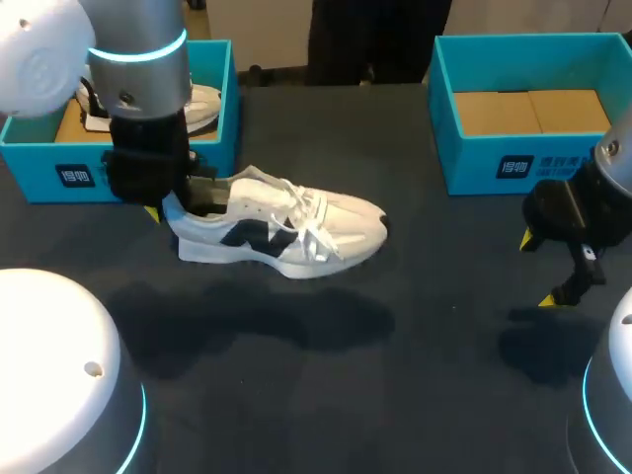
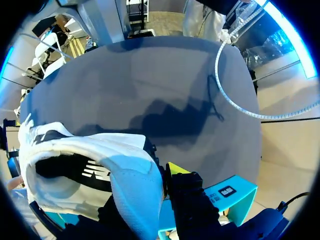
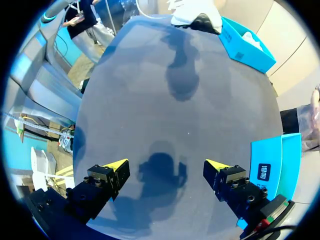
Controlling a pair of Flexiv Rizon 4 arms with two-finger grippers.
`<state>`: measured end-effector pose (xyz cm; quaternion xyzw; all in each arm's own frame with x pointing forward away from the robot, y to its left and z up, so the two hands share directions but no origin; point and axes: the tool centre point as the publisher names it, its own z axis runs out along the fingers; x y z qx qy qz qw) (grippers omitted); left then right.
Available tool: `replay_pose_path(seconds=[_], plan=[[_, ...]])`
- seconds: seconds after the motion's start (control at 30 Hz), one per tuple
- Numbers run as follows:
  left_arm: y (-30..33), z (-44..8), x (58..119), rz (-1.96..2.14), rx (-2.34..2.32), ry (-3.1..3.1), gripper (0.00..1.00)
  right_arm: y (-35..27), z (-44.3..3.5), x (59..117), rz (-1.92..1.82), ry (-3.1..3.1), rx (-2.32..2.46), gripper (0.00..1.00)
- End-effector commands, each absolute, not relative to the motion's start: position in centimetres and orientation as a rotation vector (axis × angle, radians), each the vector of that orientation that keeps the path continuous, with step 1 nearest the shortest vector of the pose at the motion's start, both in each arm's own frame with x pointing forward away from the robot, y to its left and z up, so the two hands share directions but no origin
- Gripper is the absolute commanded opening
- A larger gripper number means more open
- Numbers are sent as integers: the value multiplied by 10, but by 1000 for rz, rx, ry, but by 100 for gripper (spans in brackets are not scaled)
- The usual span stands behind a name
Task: Take the shoe out of the shoebox, open the shoe tongue, remove and reinsert the insole, then place the shoe into the shoebox
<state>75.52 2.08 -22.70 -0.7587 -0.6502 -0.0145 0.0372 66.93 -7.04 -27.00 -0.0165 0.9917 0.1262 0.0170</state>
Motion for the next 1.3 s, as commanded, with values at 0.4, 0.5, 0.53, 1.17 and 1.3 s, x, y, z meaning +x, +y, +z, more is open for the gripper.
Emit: replay_pose_path(seconds=[0.4, 0.5, 0.53, 1.17, 1.3], plan=[[-9, -253, 729, -71, -2400, -1885, 0, -70, -271, 669, 391, 3082, -52, 100], [-33, -275, 713, -29, -2425, -1837, 0, -70, -271, 669, 391, 3082, -52, 100], [-41, -282, 709, 3, -2430, -1825, 0, -70, -271, 669, 391, 3082, -52, 100], [-62, -309, 701, 39, -2437, -1842, 0, -70, -271, 669, 391, 3082, -52, 100], [-74, -327, 698, 96, -2416, -1866, 0, -70, -271, 669, 391, 3082, -52, 100]])
